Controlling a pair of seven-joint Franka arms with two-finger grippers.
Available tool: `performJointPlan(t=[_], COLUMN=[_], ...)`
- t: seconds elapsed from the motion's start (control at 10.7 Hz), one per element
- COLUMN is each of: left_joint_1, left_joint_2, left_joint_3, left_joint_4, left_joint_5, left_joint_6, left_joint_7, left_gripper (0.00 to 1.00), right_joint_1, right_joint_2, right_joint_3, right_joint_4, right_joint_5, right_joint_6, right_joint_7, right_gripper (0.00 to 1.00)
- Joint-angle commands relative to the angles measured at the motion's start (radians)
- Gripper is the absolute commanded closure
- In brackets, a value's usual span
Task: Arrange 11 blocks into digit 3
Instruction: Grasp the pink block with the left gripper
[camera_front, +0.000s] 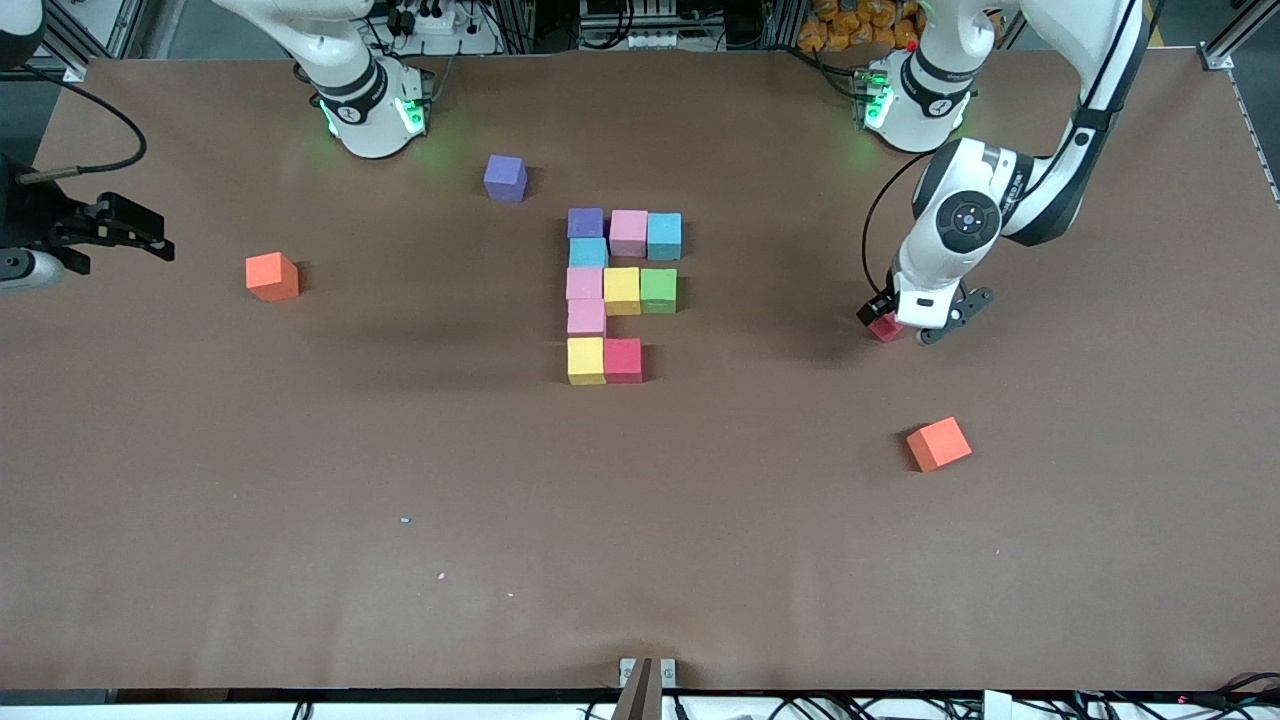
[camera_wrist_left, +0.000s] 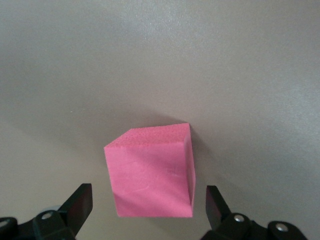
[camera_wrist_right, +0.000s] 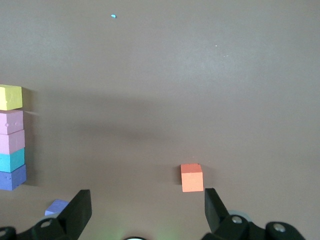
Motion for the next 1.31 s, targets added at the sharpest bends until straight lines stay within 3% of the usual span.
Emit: performJointPlan(t=[0.0, 0.37, 1.21], left_joint_1=[0.011, 0.102, 0.097], left_joint_2=[0.016, 0.046, 0.056], left_joint_3=[-0.006, -0.006, -0.009], left_joint_4=[-0.006, 0.004, 0.016], left_joint_5=[0.019, 0.050, 0.050], left_joint_6=[0.022, 0.051, 0.050], left_joint_7=[0.015, 0.089, 0.078], left_gripper=[0.00, 0.00, 0.00], right_joint_1=[-0.014, -0.014, -0.014], right_joint_2=[-0.018, -0.017, -0.017], right_joint_3=[0.007, 0.007, 0.007], right_joint_4=[-0.016, -0.016, -0.014], right_joint_5=[0.014, 0.014, 0.014], right_joint_6=[-0.003, -0.001, -0.001], right_joint_7=[0.001, 0.001, 0.001], right_gripper=[0.00, 0.00, 0.00])
